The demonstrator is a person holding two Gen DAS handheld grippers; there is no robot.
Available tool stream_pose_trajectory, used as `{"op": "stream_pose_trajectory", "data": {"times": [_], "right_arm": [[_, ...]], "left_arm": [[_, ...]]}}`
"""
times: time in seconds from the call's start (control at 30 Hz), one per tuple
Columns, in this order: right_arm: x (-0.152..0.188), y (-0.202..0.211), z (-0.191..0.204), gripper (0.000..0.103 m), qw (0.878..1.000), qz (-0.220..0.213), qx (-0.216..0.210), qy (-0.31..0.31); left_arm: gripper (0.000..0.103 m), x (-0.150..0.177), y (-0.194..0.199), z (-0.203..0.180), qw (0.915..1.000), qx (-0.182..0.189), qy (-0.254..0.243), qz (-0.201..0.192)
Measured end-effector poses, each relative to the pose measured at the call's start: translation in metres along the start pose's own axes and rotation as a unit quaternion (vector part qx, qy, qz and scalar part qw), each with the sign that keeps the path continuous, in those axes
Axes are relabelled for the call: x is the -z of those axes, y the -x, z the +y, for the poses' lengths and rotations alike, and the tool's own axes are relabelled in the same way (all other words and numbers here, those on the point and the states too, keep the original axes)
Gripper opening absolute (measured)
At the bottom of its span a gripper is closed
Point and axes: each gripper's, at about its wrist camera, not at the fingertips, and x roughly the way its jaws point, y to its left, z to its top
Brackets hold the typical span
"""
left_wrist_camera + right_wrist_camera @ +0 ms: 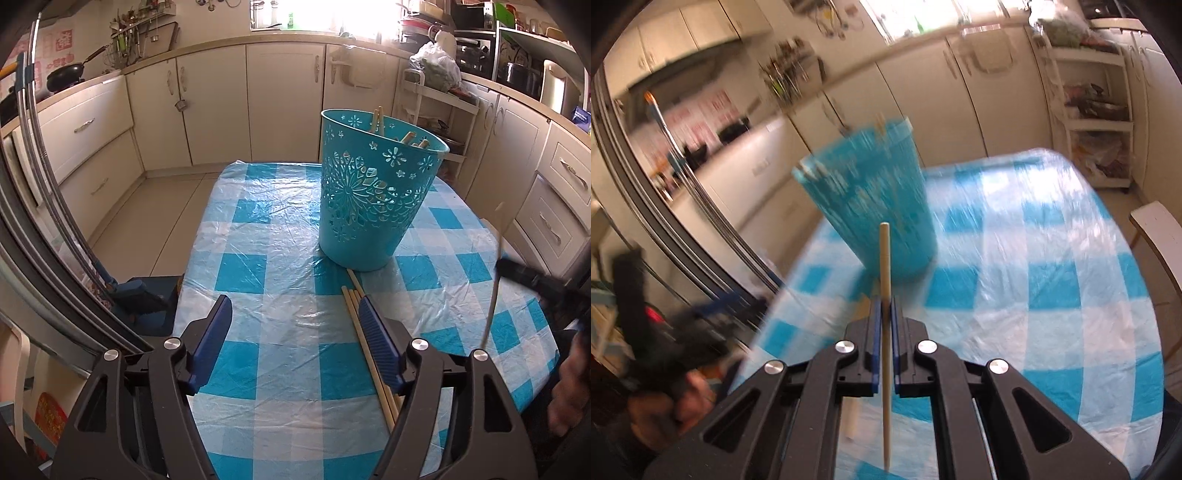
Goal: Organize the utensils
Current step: 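Lift a chopstick with the right gripper and release it into the basket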
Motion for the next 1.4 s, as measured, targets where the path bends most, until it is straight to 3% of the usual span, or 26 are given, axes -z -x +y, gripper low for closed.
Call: {"op": "stream_pose_trajectory", "data": {"times": [0.23, 0.67, 1.0, 1.17, 1.4], "right_arm": [[-0.036, 0.024, 0.036, 0.005, 0.997, -0.067, -0.031, 0.025], [-0.063, 0.038, 0.036, 0.005, 0.996, -0.086, -0.024, 0.029], [-0.131, 0.073, 0.062, 0.005, 0.983, -0.171, -0.032, 0.062], [-0.148, 0.038, 0.064, 0.005, 0.981, -0.179, 0.008, 0.072], [-0.123, -0.043, 0.038, 0.005, 0.991, -0.106, 0.057, 0.06]], "left_arm": [[0.07, 0.002, 0.0, 0.0, 1.0, 0.001, 0.002, 0.002], [0.07, 0.008, -0.008, 0.02, 0.9992, 0.0, 0.035, 0.018], [0.07, 0.012, -0.015, 0.021, 0.9988, 0.0, 0.042, 0.028], [0.07, 0.013, -0.017, 0.02, 0.9986, 0.002, 0.041, 0.032], [0.07, 0.016, -0.018, 0.021, 0.9985, 0.0, 0.043, 0.035]]}}
